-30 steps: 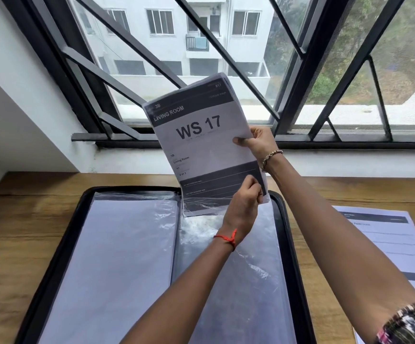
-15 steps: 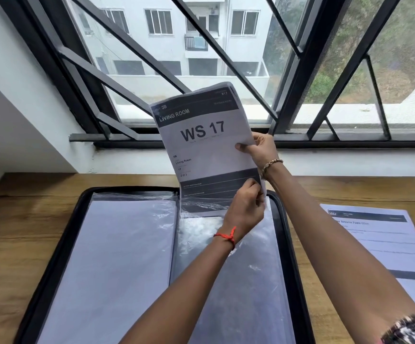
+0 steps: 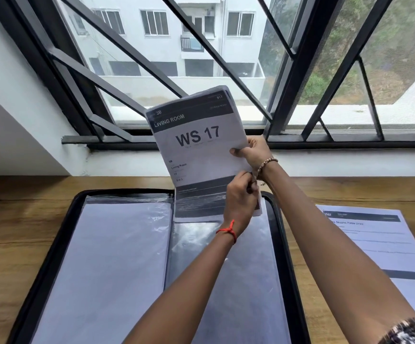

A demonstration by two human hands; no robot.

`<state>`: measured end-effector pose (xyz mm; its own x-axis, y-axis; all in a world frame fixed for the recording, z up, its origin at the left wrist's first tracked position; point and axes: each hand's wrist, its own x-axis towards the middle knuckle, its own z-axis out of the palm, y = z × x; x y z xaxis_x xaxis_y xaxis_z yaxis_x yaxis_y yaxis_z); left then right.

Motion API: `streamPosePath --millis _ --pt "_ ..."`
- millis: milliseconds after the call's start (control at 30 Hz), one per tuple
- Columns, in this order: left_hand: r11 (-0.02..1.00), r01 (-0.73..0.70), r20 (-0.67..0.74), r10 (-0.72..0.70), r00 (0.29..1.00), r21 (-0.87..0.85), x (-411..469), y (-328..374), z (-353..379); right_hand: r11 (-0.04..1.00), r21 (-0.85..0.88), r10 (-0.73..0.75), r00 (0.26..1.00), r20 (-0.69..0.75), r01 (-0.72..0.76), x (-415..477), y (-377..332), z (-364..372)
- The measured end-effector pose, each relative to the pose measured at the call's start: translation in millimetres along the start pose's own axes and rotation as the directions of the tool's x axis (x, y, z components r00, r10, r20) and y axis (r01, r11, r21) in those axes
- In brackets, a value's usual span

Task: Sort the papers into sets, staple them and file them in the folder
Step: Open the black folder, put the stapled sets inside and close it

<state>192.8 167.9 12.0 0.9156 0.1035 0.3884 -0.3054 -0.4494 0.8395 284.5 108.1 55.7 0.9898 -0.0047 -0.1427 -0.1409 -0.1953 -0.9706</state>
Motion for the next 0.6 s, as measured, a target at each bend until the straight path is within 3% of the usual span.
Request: streamPosePath --millis 133,267,400,533,600 --pt "0.999 -0.034 0.002 0.034 0.999 0.004 3 3 0 0.983 -0.154 0.118 0.985 0.128 -0.098 1 11 -10" --pt "0.998 -0.062 0.025 0.062 0.998 0.011 5 -2 -2 0.932 -0.284 0.258 0.963 0.083 -0.225 1 29 -16" --pt "0.995 -0.1 0.127 0.101 0.987 -0.016 1 -5 -5 0.842 -0.422 0.431 0.89 0.151 -0.336 -6 37 -26" --pt "0.993 -0.119 0.267 0.108 0.958 0.025 -14 -9 -15 0.811 -0.485 0.464 0.865 0.19 -0.328 -11 37 -27" --pt "0.979 -0.155 0.291 0.11 0.95 0.136 -24 -18 -25 0.856 -0.423 0.389 0.91 0.145 -0.299 -12 38 -24"
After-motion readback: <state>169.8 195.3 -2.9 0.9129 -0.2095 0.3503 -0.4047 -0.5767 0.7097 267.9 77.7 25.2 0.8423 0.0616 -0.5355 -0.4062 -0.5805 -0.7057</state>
